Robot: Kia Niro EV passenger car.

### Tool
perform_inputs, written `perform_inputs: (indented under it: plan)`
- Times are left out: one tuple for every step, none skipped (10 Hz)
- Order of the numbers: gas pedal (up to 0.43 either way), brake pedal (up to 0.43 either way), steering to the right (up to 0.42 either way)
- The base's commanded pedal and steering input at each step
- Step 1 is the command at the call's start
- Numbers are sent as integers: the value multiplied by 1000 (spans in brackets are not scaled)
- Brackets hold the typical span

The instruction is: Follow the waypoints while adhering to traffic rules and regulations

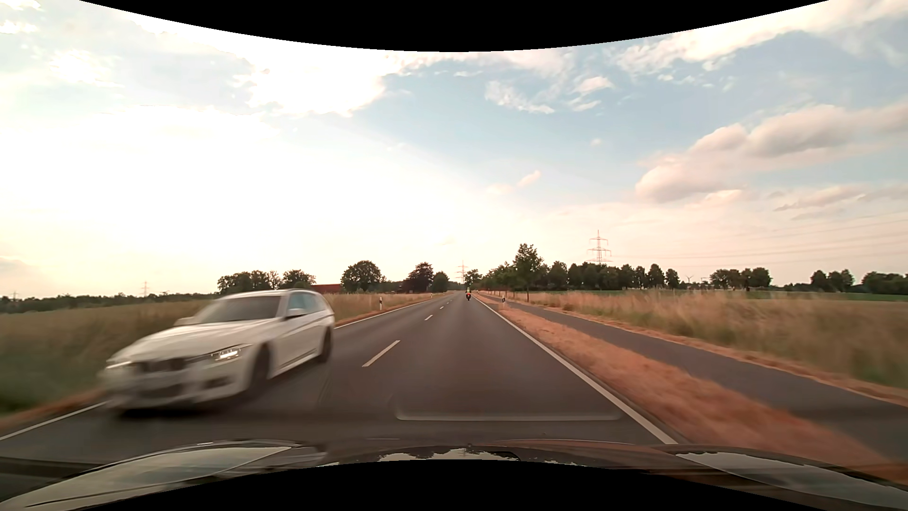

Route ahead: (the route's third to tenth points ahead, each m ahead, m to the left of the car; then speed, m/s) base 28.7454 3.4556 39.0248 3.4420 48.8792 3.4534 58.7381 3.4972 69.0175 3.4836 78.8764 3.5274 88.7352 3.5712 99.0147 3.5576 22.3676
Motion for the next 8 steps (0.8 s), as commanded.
perform_inputs:
  plan:
    - [118, 0, -2]
    - [118, 0, -2]
    - [118, 0, -1]
    - [118, 0, -1]
    - [118, 0, -1]
    - [118, 0, -1]
    - [118, 0, -1]
    - [118, 0, -1]
